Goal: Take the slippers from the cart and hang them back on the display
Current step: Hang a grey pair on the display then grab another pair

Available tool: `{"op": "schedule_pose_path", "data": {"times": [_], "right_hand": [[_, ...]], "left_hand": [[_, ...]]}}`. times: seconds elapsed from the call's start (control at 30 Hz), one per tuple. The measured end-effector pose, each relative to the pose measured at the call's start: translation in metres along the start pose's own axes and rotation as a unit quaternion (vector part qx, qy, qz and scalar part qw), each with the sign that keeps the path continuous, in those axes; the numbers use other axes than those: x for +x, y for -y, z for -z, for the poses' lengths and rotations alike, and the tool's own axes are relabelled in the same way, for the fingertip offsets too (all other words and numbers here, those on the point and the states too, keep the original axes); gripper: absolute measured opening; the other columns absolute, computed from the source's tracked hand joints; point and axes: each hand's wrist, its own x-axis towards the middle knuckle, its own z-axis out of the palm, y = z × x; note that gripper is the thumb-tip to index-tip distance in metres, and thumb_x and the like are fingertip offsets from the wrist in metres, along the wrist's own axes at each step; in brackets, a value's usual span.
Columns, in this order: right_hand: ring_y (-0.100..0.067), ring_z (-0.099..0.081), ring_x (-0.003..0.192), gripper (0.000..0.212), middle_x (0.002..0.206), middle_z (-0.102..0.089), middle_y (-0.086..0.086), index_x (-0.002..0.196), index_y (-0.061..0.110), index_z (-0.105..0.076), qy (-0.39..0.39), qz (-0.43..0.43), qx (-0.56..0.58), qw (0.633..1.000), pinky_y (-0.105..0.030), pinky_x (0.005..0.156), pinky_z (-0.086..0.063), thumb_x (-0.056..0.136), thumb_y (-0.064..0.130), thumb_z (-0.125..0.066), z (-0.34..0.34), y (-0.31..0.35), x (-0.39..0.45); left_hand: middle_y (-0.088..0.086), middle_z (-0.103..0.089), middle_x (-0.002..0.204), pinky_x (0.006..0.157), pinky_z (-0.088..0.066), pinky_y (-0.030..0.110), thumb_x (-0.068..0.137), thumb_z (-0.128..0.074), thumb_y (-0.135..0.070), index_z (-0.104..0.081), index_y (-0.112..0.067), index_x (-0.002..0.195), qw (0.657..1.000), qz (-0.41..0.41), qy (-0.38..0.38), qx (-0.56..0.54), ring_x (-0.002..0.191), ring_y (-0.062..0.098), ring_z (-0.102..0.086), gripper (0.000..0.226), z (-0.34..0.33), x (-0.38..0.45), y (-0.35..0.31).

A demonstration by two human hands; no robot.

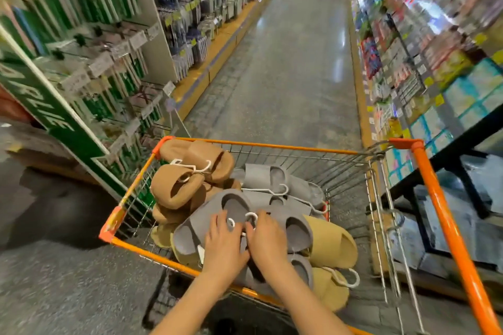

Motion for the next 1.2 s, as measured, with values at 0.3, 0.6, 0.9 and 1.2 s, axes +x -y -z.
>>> {"op": "schedule_pose_path", "data": {"times": [0.3, 0.6, 0.9, 1.2], "right_hand": [[-0.025, -0.064, 0.092, 0.027, 0.101, -0.067, -0.008, 0.11, 0.011, -0.053, -0.018, 0.042, -0.031, 0.998, -0.024, 0.057, -0.029, 0.101, 0.025, -0.033, 0.009, 0.006, 0.001], [-0.04, -0.062, 0.084, 0.031, 0.091, -0.066, -0.018, 0.102, 0.006, -0.053, -0.127, 0.11, -0.048, 0.985, -0.037, 0.06, -0.035, 0.101, 0.028, -0.03, 0.088, 0.008, 0.006], [-0.038, -0.063, 0.081, 0.027, 0.085, -0.067, -0.018, 0.097, 0.007, -0.055, -0.287, 0.108, -0.062, 0.95, -0.034, 0.06, -0.034, 0.099, 0.026, -0.035, 0.223, -0.028, -0.041], [-0.04, -0.061, 0.086, 0.027, 0.091, -0.066, -0.018, 0.097, 0.007, -0.054, -0.444, -0.002, -0.175, 0.879, -0.038, 0.063, -0.036, 0.099, 0.026, -0.036, 0.357, -0.139, -0.172]], "left_hand": [[0.017, -0.065, 0.118, 0.091, -0.049, 0.054, 0.053, -0.082, -0.044, -0.071, -0.019, 0.083, 0.994, -0.047, -0.018, 0.098, 0.114, 0.035, -0.059, 0.04, 0.002, 0.012, 0.012], [0.007, -0.057, 0.12, 0.112, -0.019, 0.051, 0.082, -0.054, -0.046, -0.065, -0.017, 0.101, 0.986, -0.128, -0.101, 0.031, 0.134, 0.031, -0.036, 0.036, 0.059, 0.029, -0.029], [0.015, -0.059, 0.107, 0.106, -0.029, 0.055, 0.073, -0.061, -0.041, -0.066, -0.01, 0.088, 0.943, -0.276, -0.185, 0.012, 0.129, 0.037, -0.041, 0.035, 0.123, 0.008, -0.147], [0.017, -0.053, 0.111, 0.093, -0.037, 0.045, 0.078, -0.046, -0.05, -0.059, -0.009, 0.099, 0.864, -0.463, -0.191, -0.038, 0.118, 0.034, -0.045, 0.047, 0.132, -0.092, -0.338]]}}
